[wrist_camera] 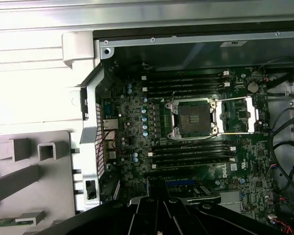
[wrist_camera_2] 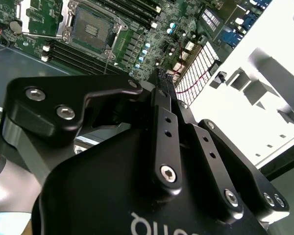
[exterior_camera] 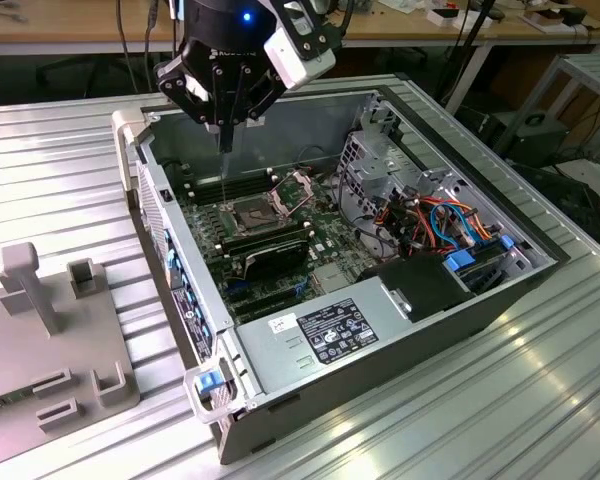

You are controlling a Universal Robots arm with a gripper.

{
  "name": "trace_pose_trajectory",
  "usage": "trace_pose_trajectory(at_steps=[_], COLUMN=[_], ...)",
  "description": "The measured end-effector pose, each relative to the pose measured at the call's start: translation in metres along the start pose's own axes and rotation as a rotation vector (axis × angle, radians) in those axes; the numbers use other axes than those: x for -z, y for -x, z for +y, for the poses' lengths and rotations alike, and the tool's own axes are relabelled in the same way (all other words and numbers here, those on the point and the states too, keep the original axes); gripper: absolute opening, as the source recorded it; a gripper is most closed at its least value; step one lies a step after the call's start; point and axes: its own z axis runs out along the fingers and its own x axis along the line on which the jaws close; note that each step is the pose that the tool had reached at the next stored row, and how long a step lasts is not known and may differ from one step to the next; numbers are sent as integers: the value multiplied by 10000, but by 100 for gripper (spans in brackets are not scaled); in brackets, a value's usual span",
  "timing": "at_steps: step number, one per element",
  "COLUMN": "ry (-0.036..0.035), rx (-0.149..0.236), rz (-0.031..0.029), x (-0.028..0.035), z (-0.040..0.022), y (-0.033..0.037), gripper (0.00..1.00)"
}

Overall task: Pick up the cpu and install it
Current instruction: 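Reach for the cpu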

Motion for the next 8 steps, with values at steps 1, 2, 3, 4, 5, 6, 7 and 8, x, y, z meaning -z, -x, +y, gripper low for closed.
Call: trace_pose_trajectory(at_steps=[1, 2, 3, 4, 5, 6, 7, 8], ry=[-1, 0, 0, 0, 0, 0, 0, -1], rx=[-1, -2, -1, 0, 0, -1, 0, 0], rz=[0, -1, 0, 0, 0, 0, 0, 1], x=[0, 0, 0, 0, 0, 0, 1, 2], z=[0, 0, -1, -1, -1, -1, -3, -3], y=[-2, -6, -8, -11, -15, -19, -29, -38], gripper=[11, 11, 11, 11, 11, 11, 11, 11])
